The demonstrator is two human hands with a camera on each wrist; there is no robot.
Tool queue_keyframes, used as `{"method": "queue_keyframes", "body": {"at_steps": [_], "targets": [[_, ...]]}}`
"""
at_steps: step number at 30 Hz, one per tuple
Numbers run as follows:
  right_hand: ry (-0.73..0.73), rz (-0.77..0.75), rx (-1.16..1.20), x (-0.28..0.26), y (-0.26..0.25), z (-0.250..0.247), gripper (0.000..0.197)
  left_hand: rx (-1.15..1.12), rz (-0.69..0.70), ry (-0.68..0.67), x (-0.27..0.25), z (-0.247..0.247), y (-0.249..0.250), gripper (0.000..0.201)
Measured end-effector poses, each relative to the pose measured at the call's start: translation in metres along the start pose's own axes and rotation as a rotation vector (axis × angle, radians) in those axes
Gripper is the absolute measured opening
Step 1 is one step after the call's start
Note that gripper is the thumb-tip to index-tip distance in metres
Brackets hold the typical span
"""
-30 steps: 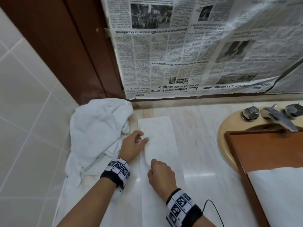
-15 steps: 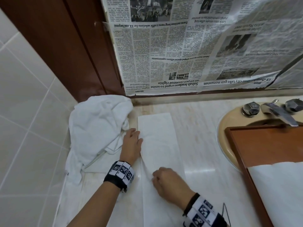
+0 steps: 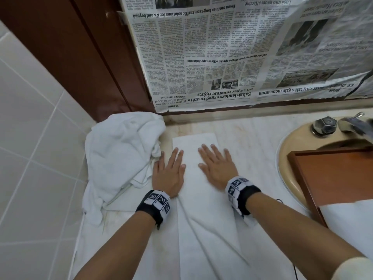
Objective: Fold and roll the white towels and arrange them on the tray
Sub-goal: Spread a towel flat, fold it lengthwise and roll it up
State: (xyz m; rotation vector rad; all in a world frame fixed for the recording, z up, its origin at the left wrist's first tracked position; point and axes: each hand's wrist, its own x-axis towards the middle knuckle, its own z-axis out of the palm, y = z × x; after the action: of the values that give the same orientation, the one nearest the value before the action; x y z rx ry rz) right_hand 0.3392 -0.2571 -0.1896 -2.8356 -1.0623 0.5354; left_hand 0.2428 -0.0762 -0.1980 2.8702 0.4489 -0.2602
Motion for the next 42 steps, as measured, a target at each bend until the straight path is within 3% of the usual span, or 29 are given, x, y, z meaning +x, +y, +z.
{"method": "queue_keyframes", "body": {"at_steps": [4,7,9,16,19,22,24,28,32,34,36,39,42], "targets": [[0.03,0.217,0.073,0.005,0.021,-0.006,0.059,-0.078,-0.07,0.05,0.006,-0.005,0.01,0.055],[0.083,0.1,0.086,0.01,0.002,-0.01,0.06,-0.135,0.004,0.107,0.024,-0.011,0.027,0.058],[0.052,0.01,0.089,0.018,-0.01,-0.008,0.058,-0.109,0.052,0.069,0.038,-0.01,0.033,0.054],[-0.015,0.13,0.097,0.034,0.019,-0.017,0.057,-0.114,-0.074,-0.039,0.051,-0.006,0.017,0.061],[0.065,0.171,0.15,0.015,0.018,-0.015,0.059,-0.167,-0.08,-0.028,0.028,-0.012,0.018,0.064],[0.166,0.033,0.102,-0.029,-0.005,0.008,0.061,-0.137,0.018,-0.048,-0.019,-0.005,0.026,0.069],[0.118,-0.031,0.095,-0.056,-0.019,0.029,0.058,-0.106,0.062,-0.064,-0.049,0.008,0.028,0.07],[0.063,0.009,0.055,-0.092,-0.017,0.042,0.058,-0.094,0.038,-0.049,-0.079,0.02,0.013,0.065],[0.035,0.168,0.097,-0.108,0.006,0.036,0.062,-0.121,-0.052,-0.041,-0.091,0.017,0.004,0.071],[0.091,0.22,0.152,-0.113,-0.004,0.033,0.067,-0.138,-0.073,-0.053,-0.098,0.015,0.013,0.07],[0.171,0.126,0.151,-0.123,-0.024,0.04,0.062,-0.13,-0.036,-0.084,-0.109,0.016,0.031,0.068],[0.118,-0.032,0.069,-0.141,-0.037,0.062,0.055,-0.12,-0.015,-0.146,-0.127,0.022,0.05,0.068],[0.067,0.058,0.047,-0.151,-0.024,0.061,0.056,-0.092,-0.052,-0.168,-0.133,0.024,0.047,0.067]]}}
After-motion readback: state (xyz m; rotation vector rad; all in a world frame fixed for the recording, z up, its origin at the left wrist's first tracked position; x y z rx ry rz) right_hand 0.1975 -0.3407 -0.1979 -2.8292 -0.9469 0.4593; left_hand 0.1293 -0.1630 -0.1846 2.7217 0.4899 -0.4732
